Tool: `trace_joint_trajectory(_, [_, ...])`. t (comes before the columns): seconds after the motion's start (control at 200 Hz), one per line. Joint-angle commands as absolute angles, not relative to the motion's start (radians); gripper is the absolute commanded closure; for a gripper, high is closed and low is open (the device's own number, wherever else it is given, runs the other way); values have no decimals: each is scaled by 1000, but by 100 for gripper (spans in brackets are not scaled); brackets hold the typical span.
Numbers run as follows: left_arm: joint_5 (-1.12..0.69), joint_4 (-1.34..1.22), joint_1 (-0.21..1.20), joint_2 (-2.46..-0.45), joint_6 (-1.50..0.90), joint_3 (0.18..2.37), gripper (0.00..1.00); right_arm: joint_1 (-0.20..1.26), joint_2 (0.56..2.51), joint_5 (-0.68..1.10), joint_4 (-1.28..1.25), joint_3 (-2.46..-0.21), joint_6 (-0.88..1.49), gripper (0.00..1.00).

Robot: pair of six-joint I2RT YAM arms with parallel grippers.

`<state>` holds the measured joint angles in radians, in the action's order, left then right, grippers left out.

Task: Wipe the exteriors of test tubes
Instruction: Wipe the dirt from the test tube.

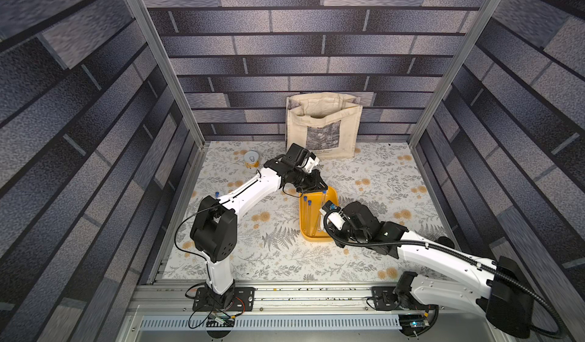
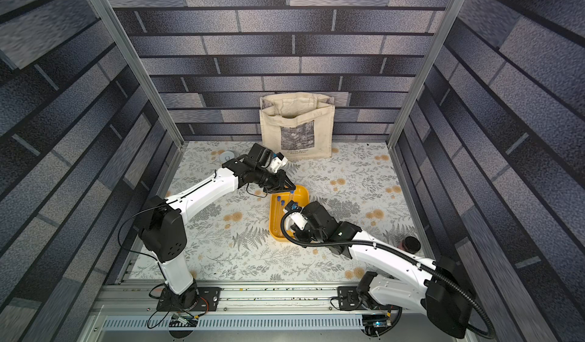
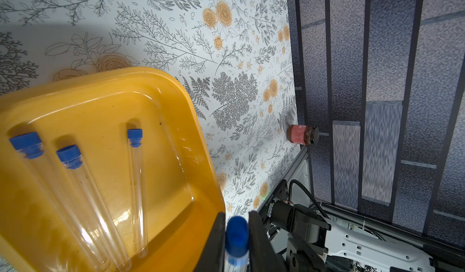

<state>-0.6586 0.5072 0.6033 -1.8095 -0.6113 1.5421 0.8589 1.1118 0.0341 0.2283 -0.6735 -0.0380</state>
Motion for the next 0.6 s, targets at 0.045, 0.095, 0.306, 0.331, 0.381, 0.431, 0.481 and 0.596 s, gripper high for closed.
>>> trace_joint_trajectory(0.045, [-687,486,616,-1813,-626,1565,85,772,1153,64,241,-770,-43,100])
trace_joint_trajectory(0.095, [-689,484,616,-1816,-627,1563,86,748,1172,81,249,-795,-48,100])
trace_joint_trajectory(0.306, [-712,468,625,-1819,-635,1557,85,665,1254,126,271,-879,-53,100])
trace_joint_trajectory(0.331, [-713,462,625,-1818,-639,1556,86,659,1258,120,272,-883,-54,100])
trace_joint_trajectory(0.381, [-714,455,625,-1817,-643,1550,86,651,1267,124,270,-889,-54,100])
trace_joint_trajectory(0.431, [-715,451,627,-1815,-645,1545,85,646,1269,128,268,-890,-49,100])
trace_joint_trajectory(0.481, [-715,451,627,-1815,-646,1542,86,641,1268,129,267,-889,-43,100])
trace_joint_trajectory(0.596, [-718,455,627,-1816,-643,1539,85,644,1259,143,263,-870,-35,100])
